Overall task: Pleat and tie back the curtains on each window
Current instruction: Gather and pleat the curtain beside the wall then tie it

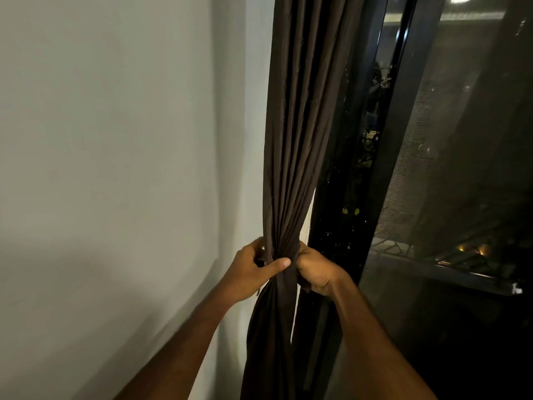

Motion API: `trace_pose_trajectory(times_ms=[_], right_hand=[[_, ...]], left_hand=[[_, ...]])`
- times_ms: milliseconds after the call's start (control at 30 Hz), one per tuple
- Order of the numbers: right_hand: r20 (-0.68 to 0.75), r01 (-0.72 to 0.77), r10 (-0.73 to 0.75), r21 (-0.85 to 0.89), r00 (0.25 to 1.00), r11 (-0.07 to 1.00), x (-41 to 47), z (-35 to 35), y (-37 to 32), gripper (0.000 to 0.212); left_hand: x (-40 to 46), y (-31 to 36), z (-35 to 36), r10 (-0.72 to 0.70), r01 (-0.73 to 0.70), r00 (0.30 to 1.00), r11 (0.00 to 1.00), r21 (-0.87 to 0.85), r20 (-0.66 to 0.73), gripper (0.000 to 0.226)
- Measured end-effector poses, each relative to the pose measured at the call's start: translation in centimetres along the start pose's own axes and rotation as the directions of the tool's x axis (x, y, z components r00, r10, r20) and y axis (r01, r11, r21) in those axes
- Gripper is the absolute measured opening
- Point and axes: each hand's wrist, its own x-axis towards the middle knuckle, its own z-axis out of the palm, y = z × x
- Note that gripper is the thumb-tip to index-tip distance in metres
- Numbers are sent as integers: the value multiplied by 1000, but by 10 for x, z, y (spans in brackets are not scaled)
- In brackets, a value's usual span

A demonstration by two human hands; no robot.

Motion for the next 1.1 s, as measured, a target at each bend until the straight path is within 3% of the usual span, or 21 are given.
trace_pose_trajectory(times_ms=[67,167,267,333,367,400,433,467,500,533,567,633,667,733,833,900,1033,1100], right_hand=[[-27,8,-9,-46,1000,999,3,-1,2,35],[-175,-3,-27,-170,984,986,13,-7,12,28],[-300,37,-138,-318,944,947,19,-5,13,29],[-392,-59,-188,-539,901,840,15,1,2,24],[-456,-182,-187,-650,870,738,13,4,-4,19],[-511,-303,-172,-712,842,634,9,6,-10,18],[-555,-376,-142,-709,820,596,6,7,-14,24],[-580,-398,-100,-663,808,634,2,8,-16,32],[-585,-359,-34,-541,810,761,-3,8,-17,38],[-550,-286,74,-311,832,907,-7,11,-17,42],[-468,-203,181,3,865,979,-10,14,-15,42],[-303,-35,214,503,929,864,-17,19,-13,37],[-269,14,195,620,943,785,-18,21,-12,34],[-255,63,141,654,957,754,-20,22,-6,31],[-263,26,120,491,957,871,-23,21,1,30],[-228,-13,128,445,965,896,-23,20,6,31],[-146,-25,115,507,983,862,-19,24,9,32],[-190,48,72,559,979,828,-14,28,12,32]], left_hand=[[3,2,-1,-58,57,998,997,57,27,44],[12,6,-3,-77,97,992,969,226,-98,67],[16,12,3,-12,121,974,871,476,-225,53],[17,18,9,14,149,955,839,523,-295,50],[19,18,12,-4,173,948,845,507,-317,50],[20,20,15,-36,201,940,861,466,-338,49],[21,20,17,-68,222,931,885,409,-358,47],[20,20,19,-94,231,923,910,343,-372,45],[19,23,21,-113,225,921,936,271,-374,42],[17,28,22,-146,219,922,961,170,-360,39],[16,34,24,-213,234,924,972,30,-316,35],[14,44,27,-389,342,911,899,-273,-141,40],[12,48,27,-443,390,894,844,-368,-70,44],[11,50,22,-485,427,874,794,-432,-27,40],[8,46,15,-452,414,892,831,-371,-16,33],[6,45,12,-488,449,873,798,-402,7,30],[3,46,14,-529,498,846,743,-447,63,28],[0,49,17,-521,495,852,763,-415,58,28]])
